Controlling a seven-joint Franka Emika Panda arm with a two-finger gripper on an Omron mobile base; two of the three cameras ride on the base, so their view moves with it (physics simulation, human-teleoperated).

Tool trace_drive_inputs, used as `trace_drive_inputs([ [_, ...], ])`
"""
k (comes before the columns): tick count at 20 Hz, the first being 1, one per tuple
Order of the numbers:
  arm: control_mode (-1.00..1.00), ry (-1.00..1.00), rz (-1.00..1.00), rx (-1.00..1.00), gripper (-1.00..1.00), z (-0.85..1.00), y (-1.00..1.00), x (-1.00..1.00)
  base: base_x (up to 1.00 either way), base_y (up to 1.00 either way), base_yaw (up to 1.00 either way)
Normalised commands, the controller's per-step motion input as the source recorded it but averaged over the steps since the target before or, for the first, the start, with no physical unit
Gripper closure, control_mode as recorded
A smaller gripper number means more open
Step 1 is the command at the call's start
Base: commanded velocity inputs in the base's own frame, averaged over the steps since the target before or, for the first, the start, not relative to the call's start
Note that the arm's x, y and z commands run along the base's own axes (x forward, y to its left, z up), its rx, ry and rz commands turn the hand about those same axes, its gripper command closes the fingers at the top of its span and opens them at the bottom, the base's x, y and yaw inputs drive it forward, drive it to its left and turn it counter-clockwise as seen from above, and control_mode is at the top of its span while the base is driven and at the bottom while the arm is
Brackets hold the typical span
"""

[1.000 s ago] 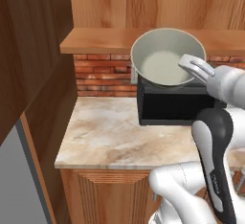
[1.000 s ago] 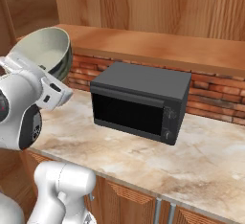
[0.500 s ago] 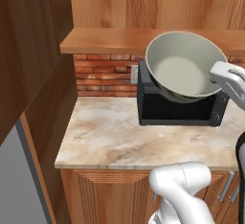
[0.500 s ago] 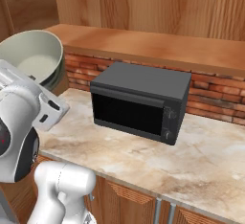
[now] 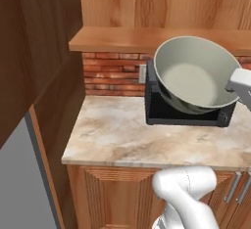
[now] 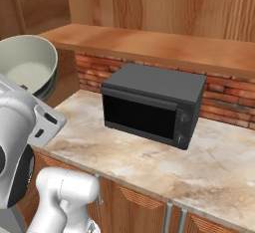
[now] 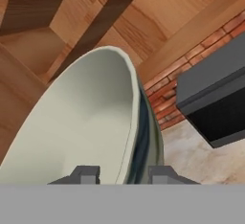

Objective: Pick up the bowls from the cabinet and place each bowl in front of a stool on the dining counter.

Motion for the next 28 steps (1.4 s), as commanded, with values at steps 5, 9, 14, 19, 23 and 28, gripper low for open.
trace_drive_inputs([
  [5,1.0,0.0,0.0,0.0,1.0,0.0,0.0,0.0,-0.03,0.3,0.03],
  [9,1.0,0.0,0.0,0.0,1.0,0.0,0.0,0.0,-0.38,0.37,0.0],
  [14,1.0,0.0,0.0,0.0,1.0,0.0,0.0,0.0,-0.95,0.43,0.0],
  [19,1.0,0.0,0.0,0.0,1.0,0.0,0.0,0.0,-0.96,0.44,0.03],
  [23,1.0,0.0,0.0,0.0,1.0,0.0,0.0,0.0,-0.47,0.28,0.18],
  [28,1.0,0.0,0.0,0.0,1.0,0.0,0.0,0.0,-0.02,0.24,0.33],
])
